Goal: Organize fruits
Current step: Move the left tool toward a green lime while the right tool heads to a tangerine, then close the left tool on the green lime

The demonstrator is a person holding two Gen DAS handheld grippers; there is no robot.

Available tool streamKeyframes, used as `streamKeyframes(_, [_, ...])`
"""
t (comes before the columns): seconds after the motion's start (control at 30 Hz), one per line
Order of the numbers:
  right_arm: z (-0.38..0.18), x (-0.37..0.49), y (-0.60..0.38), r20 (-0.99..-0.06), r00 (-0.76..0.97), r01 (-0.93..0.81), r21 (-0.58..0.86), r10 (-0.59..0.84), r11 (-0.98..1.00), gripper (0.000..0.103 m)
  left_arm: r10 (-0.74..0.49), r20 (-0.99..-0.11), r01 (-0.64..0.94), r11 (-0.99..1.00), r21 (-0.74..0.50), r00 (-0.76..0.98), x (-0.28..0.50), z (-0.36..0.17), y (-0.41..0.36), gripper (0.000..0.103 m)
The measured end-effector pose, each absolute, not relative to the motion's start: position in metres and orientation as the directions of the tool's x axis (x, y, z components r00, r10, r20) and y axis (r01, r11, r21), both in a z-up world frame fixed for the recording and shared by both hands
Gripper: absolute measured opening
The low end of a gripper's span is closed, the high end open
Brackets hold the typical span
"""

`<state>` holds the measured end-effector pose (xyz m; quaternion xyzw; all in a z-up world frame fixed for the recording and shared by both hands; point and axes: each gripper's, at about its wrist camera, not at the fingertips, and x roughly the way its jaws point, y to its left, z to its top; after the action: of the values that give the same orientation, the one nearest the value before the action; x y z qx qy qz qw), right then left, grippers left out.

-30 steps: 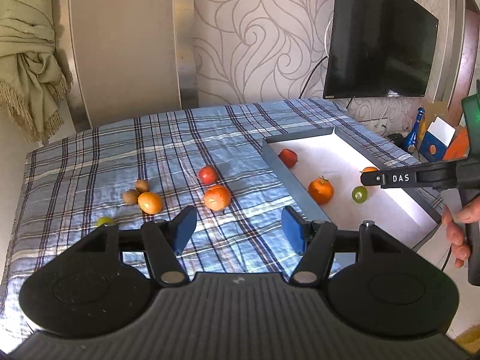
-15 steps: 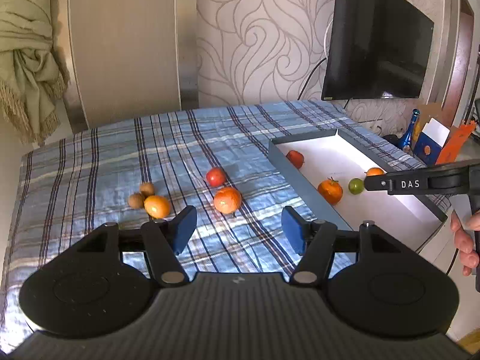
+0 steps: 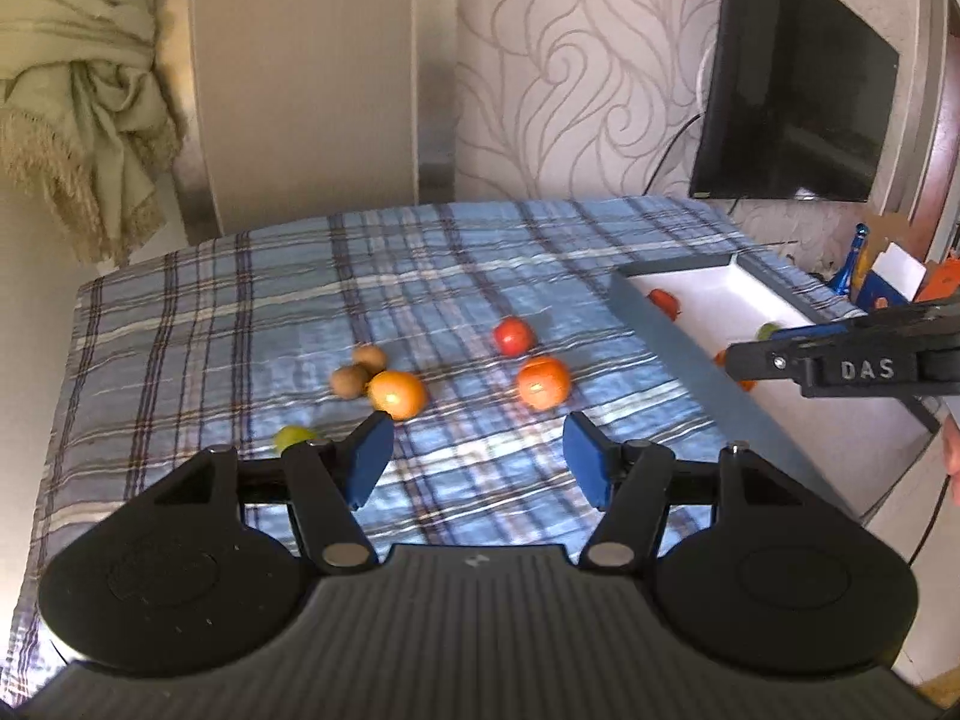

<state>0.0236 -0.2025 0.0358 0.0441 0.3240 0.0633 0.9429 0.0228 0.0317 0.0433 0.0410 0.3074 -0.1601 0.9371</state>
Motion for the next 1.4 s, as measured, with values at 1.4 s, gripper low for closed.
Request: streamKeyframes(1.4, [0.022, 0.032, -0.169, -0.667, 0.738, -0.079, 0.063, 0.101, 0.995, 0.039, -0.135, -0.669, 0.189, 0.982, 0.008, 0.731, 0.128, -0.039, 0.086, 0.047])
